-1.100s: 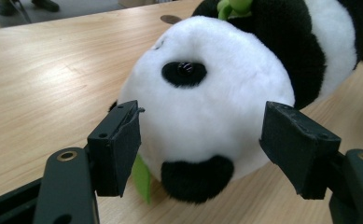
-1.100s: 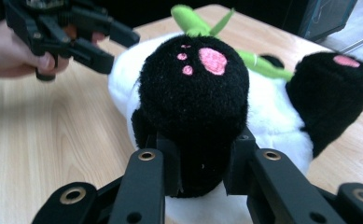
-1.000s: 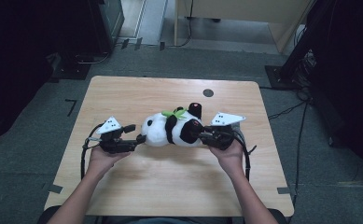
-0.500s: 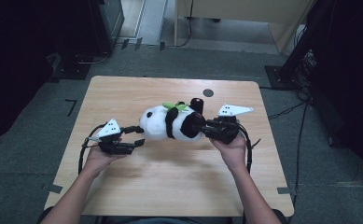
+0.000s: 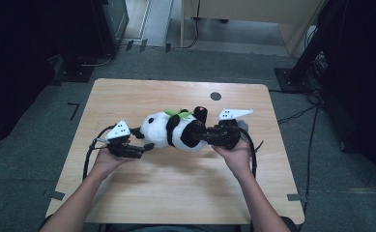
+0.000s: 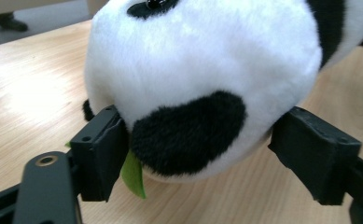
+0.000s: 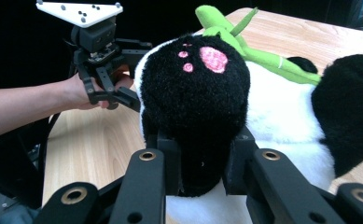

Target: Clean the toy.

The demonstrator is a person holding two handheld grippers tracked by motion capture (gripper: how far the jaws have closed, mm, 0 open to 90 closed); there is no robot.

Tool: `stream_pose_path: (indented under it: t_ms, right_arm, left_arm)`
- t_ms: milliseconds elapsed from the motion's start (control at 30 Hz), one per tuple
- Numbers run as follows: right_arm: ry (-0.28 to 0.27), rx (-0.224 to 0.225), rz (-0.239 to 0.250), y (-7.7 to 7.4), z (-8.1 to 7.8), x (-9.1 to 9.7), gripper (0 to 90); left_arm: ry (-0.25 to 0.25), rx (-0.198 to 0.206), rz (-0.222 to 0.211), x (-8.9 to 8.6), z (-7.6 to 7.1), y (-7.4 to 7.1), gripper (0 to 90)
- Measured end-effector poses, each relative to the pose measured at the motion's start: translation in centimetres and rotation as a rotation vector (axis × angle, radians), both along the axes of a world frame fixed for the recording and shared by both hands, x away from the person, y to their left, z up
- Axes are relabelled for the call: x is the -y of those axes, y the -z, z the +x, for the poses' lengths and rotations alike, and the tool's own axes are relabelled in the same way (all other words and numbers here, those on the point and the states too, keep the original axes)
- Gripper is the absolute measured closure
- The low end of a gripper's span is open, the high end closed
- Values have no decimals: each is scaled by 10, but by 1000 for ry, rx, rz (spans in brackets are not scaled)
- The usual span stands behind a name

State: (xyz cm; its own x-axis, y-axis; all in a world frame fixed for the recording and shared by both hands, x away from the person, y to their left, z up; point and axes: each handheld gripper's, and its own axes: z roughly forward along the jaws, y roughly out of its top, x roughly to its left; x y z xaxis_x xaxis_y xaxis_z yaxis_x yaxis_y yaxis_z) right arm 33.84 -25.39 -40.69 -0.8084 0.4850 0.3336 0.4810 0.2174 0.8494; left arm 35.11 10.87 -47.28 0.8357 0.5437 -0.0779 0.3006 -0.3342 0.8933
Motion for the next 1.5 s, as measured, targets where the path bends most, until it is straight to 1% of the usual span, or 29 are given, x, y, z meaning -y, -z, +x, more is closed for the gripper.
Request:
stream_pose_path:
  t_ms: [67,100,133,167,200,233,267,300,367,467,500,600,667,700,733,767,800,833,867,900,967,1100,1167,1267,1300,1333,1367,1400,1500]
  right_arm:
    - [-7,6,-13,0,0,-4,743]
    - [-7,6,-13,0,0,-4,743]
    - [-3,6,-25,1,0,-4,736]
    - [-3,6,-25,1,0,-4,736]
    - [7,3,-20,1,0,-3,731]
    - [19,-8,-6,1,2,2,714]
    - [19,-8,-6,1,2,2,714]
    - [31,-26,3,2,4,7,691]
    - [39,-23,4,3,5,8,690]
    - [40,-35,-4,4,5,9,672]
    - [45,-38,3,4,6,10,640]
    - [44,-27,14,3,6,12,626]
    - [52,-10,19,1,6,12,579]
    - [68,30,32,0,6,13,511]
    - [68,30,32,0,6,13,511]
    - [91,97,44,0,5,14,431]
    - [113,133,33,0,3,15,399]
    - [113,133,33,0,3,15,399]
    - [132,167,32,0,1,19,393]
    - [131,170,47,0,1,21,393]
    - [133,167,63,3,0,27,369]
    - [111,184,67,15,-3,32,323]
    - [94,180,43,21,-5,33,303]
    - [92,201,26,30,-7,31,291]
    - [89,200,13,34,-8,29,291]
    - [69,189,-26,39,-8,26,259]
    - [69,189,-26,39,-8,26,259]
    - [79,227,-65,43,-10,21,242]
    - [50,211,-68,48,-11,17,228]
  left_arm:
    - [-26,10,36,5,-1,-1,370]
    - [-40,7,51,7,-2,-2,370]
    - [-62,-12,39,7,-2,-6,447]
    - [-62,-12,39,7,-2,-6,494]
    - [-72,-33,19,6,-2,-8,494]
    - [-76,-43,0,5,-3,-10,557]
    - [-77,-50,-13,5,-4,-12,557]
    - [-82,-56,-21,5,-4,-13,587]
    - [-84,-68,-28,5,-4,-14,591]
    - [-78,-62,-29,5,-6,-16,642]
    - [-73,-53,-43,3,-7,-18,673]
    - [-73,-47,-53,2,-8,-21,689]
    - [-71,-56,-69,0,-8,-23,706]
    - [-69,-78,-82,-2,-7,-24,714]
    - [-69,-78,-82,-2,-7,-24,716]
    - [-71,-97,-86,-5,-6,-25,716]
    - [-75,-107,-88,-7,-5,-25,716]
    - [-75,-107,-88,-7,-5,-25,717]
    - [-79,-135,-90,-9,-3,-27,716]
    - [-78,-154,-103,-12,-1,-28,716]
    - [-84,-169,-111,-14,0,-30,716]
    - [-92,-179,-132,-15,1,-35,717]
    - [-87,-188,-145,-15,1,-37,717]
    - [-81,-202,-148,-13,1,-38,716]
    - [-79,-204,-141,-12,0,-38,716]
    - [-75,-203,-132,-10,0,-38,715]
    - [-69,-201,-123,-9,-1,-38,715]
    - [-63,-207,-119,-7,-1,-38,715]
    - [-65,-202,-99,-4,-2,-37,715]
